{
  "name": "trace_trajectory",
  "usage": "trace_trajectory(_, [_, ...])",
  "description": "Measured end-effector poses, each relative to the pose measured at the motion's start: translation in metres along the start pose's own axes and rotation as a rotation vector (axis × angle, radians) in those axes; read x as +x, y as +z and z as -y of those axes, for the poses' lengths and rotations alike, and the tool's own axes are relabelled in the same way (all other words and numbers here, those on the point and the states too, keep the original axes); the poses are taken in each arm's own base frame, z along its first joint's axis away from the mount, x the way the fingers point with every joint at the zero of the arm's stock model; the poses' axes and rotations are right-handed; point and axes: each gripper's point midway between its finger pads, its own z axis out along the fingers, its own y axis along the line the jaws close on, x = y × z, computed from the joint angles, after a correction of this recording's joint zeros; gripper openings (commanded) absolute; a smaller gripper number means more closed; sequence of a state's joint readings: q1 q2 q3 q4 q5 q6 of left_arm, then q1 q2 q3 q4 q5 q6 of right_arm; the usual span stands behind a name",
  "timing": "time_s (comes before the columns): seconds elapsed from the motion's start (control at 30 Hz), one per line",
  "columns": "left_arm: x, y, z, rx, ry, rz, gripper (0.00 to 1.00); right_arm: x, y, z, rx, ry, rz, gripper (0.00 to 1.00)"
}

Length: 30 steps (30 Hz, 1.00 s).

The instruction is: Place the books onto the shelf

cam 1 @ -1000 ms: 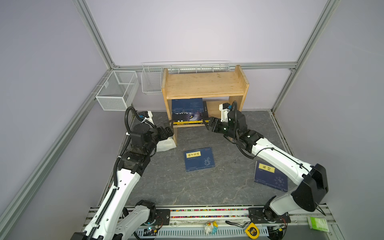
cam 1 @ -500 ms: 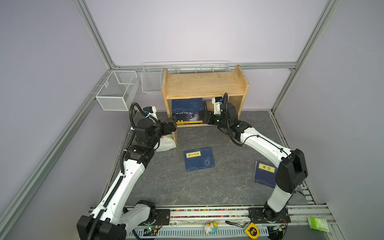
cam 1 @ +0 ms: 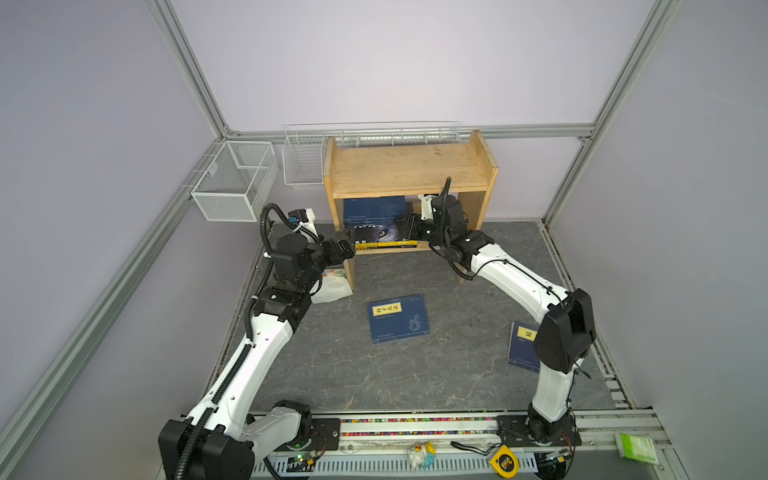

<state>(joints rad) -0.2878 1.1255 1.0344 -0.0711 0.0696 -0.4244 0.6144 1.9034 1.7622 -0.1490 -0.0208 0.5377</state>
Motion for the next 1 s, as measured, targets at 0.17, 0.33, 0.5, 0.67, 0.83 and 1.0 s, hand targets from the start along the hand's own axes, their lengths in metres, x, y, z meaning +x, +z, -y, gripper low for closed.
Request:
trace_trajectory(0.17, [-0.002,0.001,0.001,0.004,0.001,0.009,1.00,-0.002,0.008,-0.002,0.025,-0.004,-0.020,0.64])
trace_trajectory(0.33, [-0.001,0.003,0.000,0.003,0.000,0.007,1.00,-0.004,0.015,0.005,0.081,0.001,-0.028,0.63])
trace_trajectory(0.5, [-0.002,0.004,0.001,0.008,-0.003,0.016,1.00,-0.002,0.015,0.005,0.100,0.029,-0.036,0.63])
trace_trajectory(0.67, [0.005,0.012,-0.001,0.012,-0.016,0.000,1.00,-0.003,0.018,0.005,0.055,0.088,-0.007,0.62])
trace_trajectory(0.83, [0.014,0.015,-0.005,0.008,-0.028,-0.018,1.00,-0.014,0.021,0.006,-0.039,0.175,0.077,0.59])
trace_trajectory(1.0, [0.015,0.015,-0.005,0.011,-0.035,-0.019,1.00,-0.026,0.023,0.008,-0.124,0.235,0.146,0.49])
